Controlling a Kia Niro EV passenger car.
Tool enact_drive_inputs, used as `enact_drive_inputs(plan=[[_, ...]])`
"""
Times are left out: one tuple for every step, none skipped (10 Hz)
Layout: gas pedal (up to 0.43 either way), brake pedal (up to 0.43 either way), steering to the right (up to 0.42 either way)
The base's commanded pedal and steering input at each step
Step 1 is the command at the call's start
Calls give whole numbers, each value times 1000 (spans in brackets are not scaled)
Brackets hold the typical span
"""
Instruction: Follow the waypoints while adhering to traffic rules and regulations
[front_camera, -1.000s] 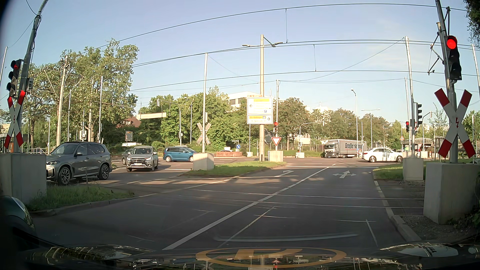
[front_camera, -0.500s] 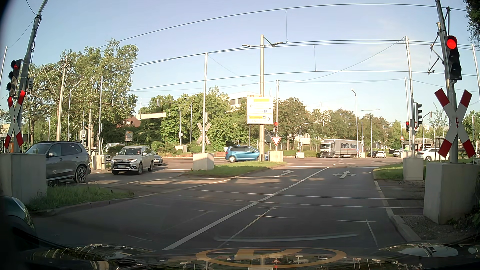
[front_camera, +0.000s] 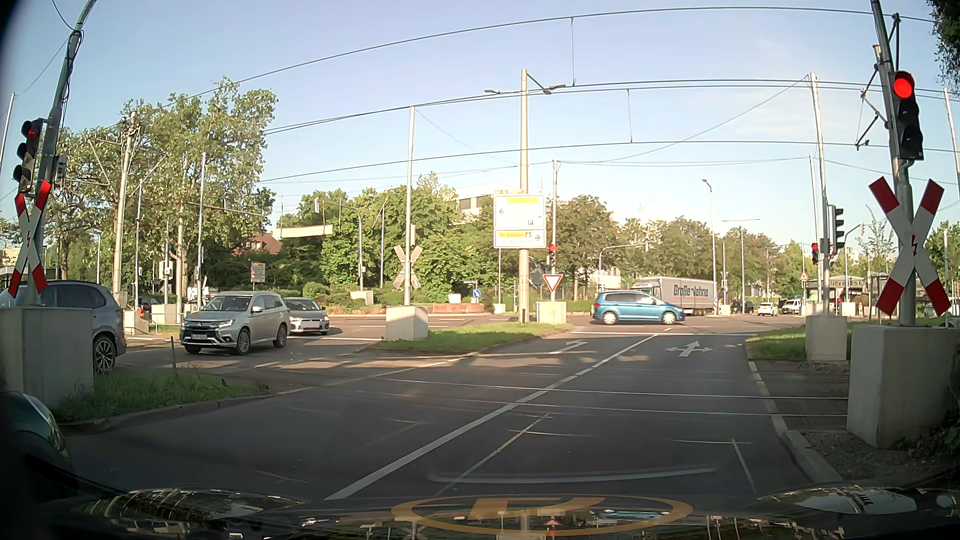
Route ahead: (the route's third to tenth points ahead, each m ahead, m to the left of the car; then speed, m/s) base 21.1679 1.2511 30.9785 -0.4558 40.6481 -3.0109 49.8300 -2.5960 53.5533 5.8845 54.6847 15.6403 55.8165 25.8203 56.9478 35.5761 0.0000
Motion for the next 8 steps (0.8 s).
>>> enact_drive_inputs(plan=[[0,293,248],[0,293,248],[0,299,248],[0,299,248],[0,293,248],[0,299,248],[0,293,248],[0,293,248]])
